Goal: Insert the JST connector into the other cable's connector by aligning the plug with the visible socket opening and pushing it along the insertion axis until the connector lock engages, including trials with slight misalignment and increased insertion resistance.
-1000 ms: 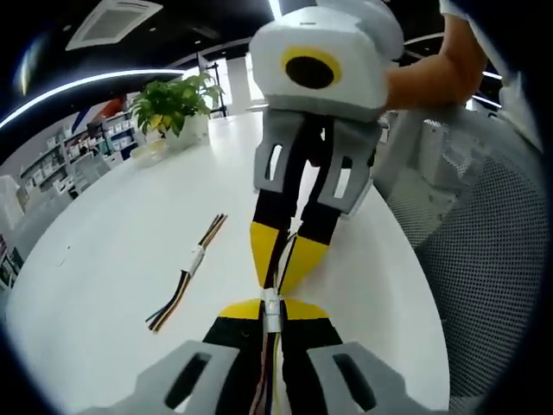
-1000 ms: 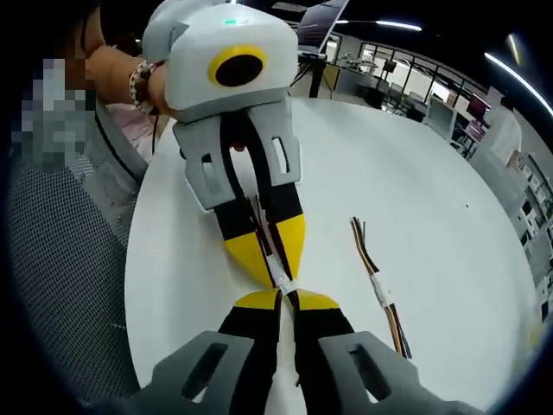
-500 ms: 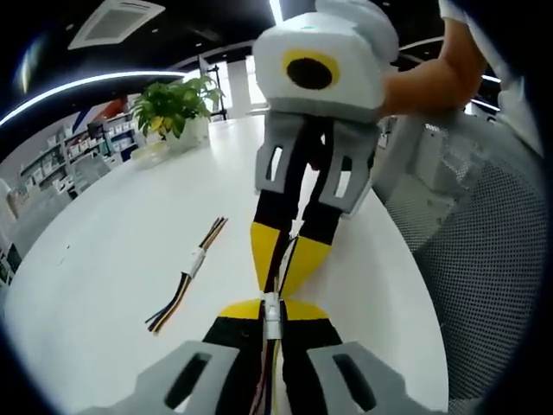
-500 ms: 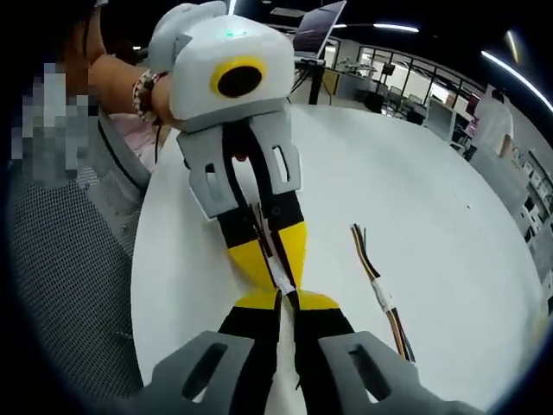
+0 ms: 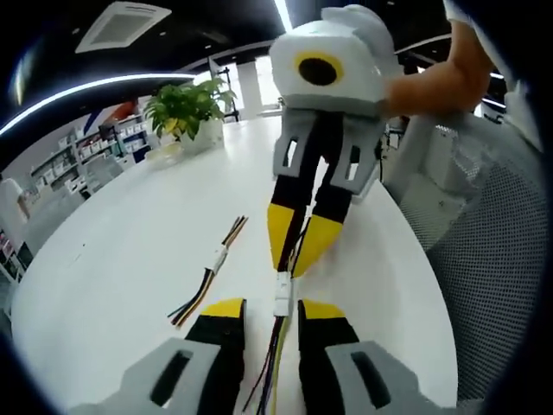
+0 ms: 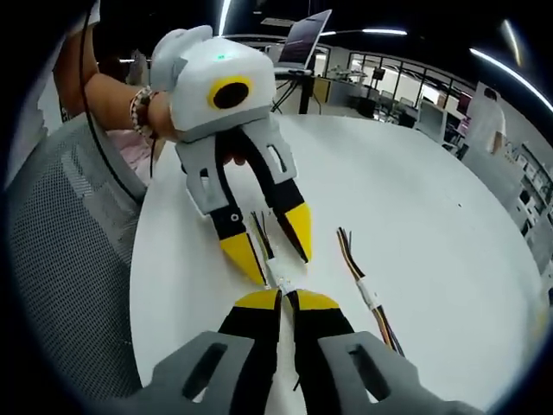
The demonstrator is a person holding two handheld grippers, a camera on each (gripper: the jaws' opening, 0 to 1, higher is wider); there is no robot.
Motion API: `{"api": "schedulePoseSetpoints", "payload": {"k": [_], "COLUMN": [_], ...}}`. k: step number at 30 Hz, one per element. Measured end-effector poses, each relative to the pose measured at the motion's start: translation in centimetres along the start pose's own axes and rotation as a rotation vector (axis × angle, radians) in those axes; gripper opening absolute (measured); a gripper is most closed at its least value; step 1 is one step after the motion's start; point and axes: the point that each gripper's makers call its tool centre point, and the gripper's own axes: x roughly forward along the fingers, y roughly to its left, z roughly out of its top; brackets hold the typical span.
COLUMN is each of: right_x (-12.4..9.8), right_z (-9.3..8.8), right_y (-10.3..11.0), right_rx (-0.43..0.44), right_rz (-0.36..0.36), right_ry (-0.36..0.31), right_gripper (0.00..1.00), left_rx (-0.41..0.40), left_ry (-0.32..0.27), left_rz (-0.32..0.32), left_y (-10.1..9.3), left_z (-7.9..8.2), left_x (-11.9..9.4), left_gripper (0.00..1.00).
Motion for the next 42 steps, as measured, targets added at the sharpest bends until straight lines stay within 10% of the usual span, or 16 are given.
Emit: {"api": "schedulePoseSetpoints", "payload": {"k": [4, 27, 42], "right_x": [-0.1, -0.5, 0.1], "right_z": [0.4, 0.0, -2.3], "right_y": [-0.1, -2.0, -5.1], "right_rx": [0.016, 0.030, 0.008], "right_rz": [-0.007, -0.061, -0.101], "right_ry": [-0.021, -0.045, -0.013], "right_gripper": [0.02, 0.02, 0.02], "left_rx": [-0.004, -0.027, -0.184], "left_ry": [-0.017, -0.062, -0.086], "left_rz": [0.002, -0.036, -0.019], "left_y": [-0.1, 1.3, 3.8], "left_z": [0.1, 1.1, 0.5], "left_x": [-0.7, 1.5, 2.8], "left_gripper": [0.00, 0.00, 0.18]}}
